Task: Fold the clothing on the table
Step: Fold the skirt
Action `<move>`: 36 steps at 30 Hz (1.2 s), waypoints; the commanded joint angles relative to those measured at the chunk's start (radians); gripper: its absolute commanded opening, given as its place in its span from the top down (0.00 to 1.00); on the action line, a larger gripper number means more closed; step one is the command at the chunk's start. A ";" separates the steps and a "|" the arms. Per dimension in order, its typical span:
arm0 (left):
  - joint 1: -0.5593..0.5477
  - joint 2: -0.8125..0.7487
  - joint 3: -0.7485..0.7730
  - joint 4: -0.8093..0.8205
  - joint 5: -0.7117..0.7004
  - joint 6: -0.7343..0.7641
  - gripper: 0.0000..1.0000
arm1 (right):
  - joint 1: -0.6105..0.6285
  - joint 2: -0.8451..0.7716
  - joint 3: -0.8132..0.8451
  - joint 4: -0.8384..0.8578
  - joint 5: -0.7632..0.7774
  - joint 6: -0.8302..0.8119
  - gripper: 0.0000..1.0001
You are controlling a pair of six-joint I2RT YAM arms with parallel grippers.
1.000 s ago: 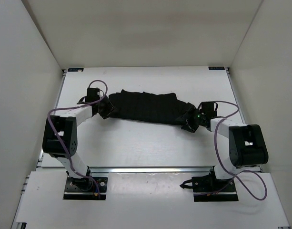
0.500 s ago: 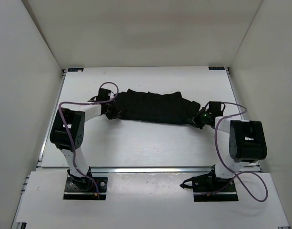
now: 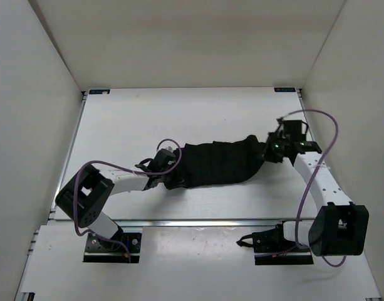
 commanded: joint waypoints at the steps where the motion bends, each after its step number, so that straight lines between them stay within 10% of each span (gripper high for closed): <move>1: 0.009 -0.002 -0.021 0.055 -0.063 -0.060 1.00 | 0.205 0.020 0.147 -0.024 0.016 -0.002 1.00; 12: 0.039 -0.017 -0.090 0.092 -0.050 -0.055 1.00 | 0.747 0.377 0.316 0.232 0.010 0.203 0.99; 30: 0.096 -0.077 -0.226 0.130 0.002 -0.018 0.98 | 0.831 0.687 0.481 0.229 -0.215 0.139 1.00; 36: 0.132 -0.097 -0.233 0.148 0.056 -0.038 0.81 | 0.857 0.671 0.563 0.128 -0.172 0.119 0.61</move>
